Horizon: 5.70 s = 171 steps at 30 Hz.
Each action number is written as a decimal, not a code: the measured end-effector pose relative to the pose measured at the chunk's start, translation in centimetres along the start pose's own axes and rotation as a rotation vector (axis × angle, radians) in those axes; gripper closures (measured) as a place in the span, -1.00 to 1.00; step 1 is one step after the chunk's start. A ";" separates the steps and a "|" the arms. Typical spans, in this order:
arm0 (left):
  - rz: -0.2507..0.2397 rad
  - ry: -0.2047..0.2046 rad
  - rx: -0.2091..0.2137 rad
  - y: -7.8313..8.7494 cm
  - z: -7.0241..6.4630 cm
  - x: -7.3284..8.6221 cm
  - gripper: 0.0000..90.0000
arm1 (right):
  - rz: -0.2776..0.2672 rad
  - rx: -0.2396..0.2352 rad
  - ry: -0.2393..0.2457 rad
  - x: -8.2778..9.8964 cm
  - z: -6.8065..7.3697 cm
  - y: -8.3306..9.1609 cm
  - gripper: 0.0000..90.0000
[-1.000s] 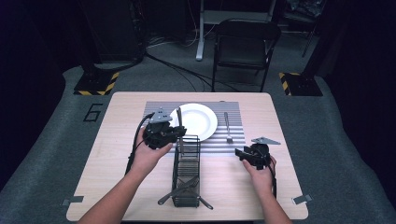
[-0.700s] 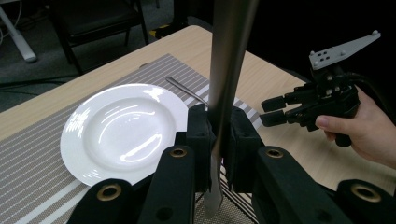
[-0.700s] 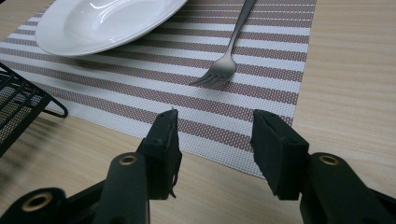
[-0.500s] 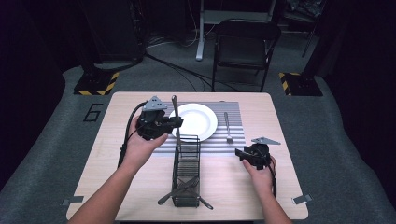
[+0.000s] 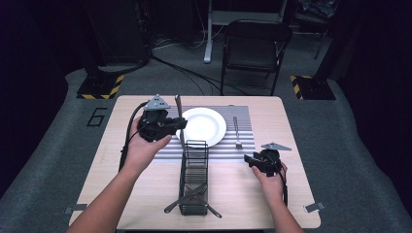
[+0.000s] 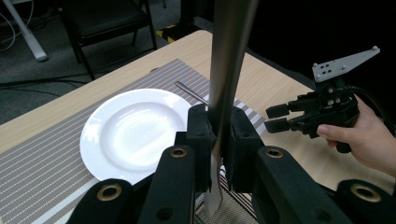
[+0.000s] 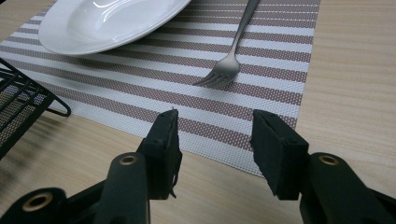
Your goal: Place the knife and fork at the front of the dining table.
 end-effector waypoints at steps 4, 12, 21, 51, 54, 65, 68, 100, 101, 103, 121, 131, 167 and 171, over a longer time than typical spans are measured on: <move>-0.002 0.005 -0.009 0.3 0.4 -0.1 0.82 | -0.002 -0.003 0.008 0.0 0.2 0.0 0.15; -0.005 0.009 -0.026 0.4 1.3 0.0 0.82 | -0.009 0.003 0.004 -0.1 0.1 0.1 0.15; -0.010 0.025 -0.049 0.1 2.8 0.7 0.82 | -0.008 0.007 0.006 -0.1 0.1 0.1 0.15; -0.031 0.082 -0.165 -0.1 8.4 5.1 0.82 | -0.007 0.004 0.006 0.0 0.1 0.0 0.15; -0.028 0.091 -0.176 -0.1 8.8 5.6 0.82 | -0.007 0.003 0.012 0.0 0.1 0.0 0.15; -0.008 0.111 -0.214 -0.4 10.2 7.9 0.82 | -0.007 0.005 0.013 0.0 0.2 -0.1 0.15; -0.003 0.113 -0.226 -0.5 10.6 8.6 0.82 | -0.005 0.004 0.015 0.0 0.1 -0.1 0.15; 0.031 0.170 -0.261 -2.1 12.2 12.7 0.82 | 0.008 0.002 0.016 0.3 0.3 -0.4 0.14; 0.024 0.182 -0.267 -2.2 12.3 12.7 0.82 | 0.007 0.003 0.015 0.3 0.3 -0.4 0.14; 0.027 0.189 -0.267 -2.3 12.5 12.7 0.82 | 0.007 0.003 0.008 0.3 0.3 -0.3 0.14; 0.004 0.206 -0.283 -4.8 13.1 12.2 0.83 | 0.006 0.007 0.005 0.3 0.0 -0.3 0.14; -0.029 0.221 -0.304 -5.5 13.7 12.5 0.83 | 0.005 0.003 0.000 0.3 -0.1 -0.3 0.14; -0.039 0.352 -0.385 -8.8 15.8 14.1 0.83 | 0.005 -0.005 -0.016 0.3 -0.3 -0.5 0.15; -0.036 0.373 -0.405 -9.1 15.7 13.8 0.83 | 0.005 -0.006 -0.022 0.4 -0.3 -0.5 0.15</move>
Point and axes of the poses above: each handheld gripper's, and its own axes: y roughly backward along the jaws, x roughly out of its underside, z roughly to its left, the point moved 6 cm from there along -y, roughly forward along the jaws, and after that the axes turned 6 degrees about -z, right-handed, at the moved point
